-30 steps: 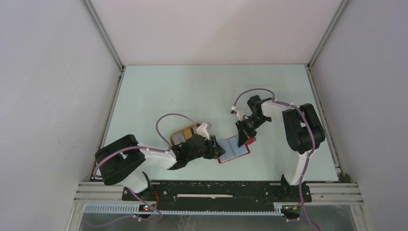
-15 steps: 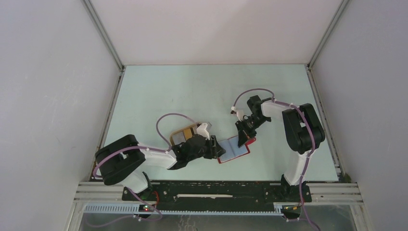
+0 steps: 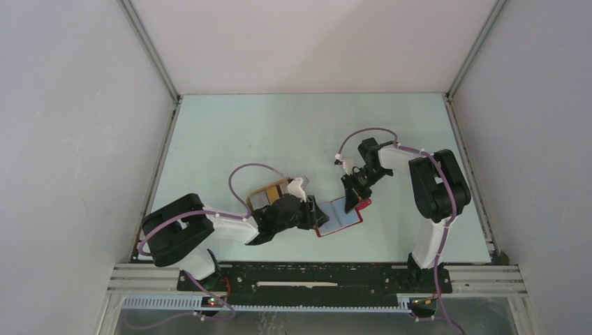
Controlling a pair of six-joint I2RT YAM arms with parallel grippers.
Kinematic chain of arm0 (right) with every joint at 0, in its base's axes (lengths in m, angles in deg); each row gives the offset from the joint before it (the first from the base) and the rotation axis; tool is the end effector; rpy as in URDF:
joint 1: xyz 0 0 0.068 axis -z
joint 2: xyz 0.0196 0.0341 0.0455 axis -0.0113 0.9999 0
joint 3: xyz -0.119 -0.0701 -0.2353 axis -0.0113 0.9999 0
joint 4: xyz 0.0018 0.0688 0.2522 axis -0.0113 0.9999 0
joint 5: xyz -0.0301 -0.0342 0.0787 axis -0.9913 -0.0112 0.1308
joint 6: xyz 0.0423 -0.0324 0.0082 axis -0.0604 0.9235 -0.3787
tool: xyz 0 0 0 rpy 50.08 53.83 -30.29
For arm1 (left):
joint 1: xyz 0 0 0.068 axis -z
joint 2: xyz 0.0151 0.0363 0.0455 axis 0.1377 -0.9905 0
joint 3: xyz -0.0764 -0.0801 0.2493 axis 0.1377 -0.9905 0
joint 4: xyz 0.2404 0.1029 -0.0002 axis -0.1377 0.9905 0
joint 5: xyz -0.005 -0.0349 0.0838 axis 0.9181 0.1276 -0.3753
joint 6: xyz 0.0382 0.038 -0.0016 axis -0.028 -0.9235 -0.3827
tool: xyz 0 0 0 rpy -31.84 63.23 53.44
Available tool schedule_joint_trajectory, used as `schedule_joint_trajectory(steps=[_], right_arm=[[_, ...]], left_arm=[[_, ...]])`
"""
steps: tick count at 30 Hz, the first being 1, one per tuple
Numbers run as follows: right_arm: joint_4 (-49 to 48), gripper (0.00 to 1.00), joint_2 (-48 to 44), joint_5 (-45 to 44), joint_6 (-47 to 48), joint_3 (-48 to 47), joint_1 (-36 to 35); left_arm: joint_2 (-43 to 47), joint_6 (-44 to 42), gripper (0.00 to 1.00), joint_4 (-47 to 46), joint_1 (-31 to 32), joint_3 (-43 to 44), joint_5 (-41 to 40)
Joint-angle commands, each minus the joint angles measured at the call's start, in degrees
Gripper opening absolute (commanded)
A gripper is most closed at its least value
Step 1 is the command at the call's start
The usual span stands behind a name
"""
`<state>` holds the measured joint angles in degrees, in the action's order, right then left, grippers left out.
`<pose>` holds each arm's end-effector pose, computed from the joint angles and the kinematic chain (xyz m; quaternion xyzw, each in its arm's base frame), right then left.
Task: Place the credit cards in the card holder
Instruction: Open the card holder at the center of the board.
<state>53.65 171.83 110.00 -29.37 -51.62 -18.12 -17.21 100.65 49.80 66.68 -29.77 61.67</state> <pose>0.2946 0.1256 0.1341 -0.3299 0.8717 0.3623 0.0029 0.1466 -0.2371 0.1399 0.0519 0.8589 -0.3949 0.3219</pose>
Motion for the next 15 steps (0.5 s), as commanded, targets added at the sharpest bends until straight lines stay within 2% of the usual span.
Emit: schedule_joint_trajectory(steps=[1,15], right_arm=[[-0.36,0.11,0.26,0.08,-0.11,-1.45,-0.18],[-0.36,0.11,0.27,-0.09,-0.2,-1.49,-0.14]], left_arm=[[0.39,-0.16,0.48,0.34,0.39,2.62,-1.73],[-0.08,-0.39,0.48,3.32,0.48,4.02,-1.89]])
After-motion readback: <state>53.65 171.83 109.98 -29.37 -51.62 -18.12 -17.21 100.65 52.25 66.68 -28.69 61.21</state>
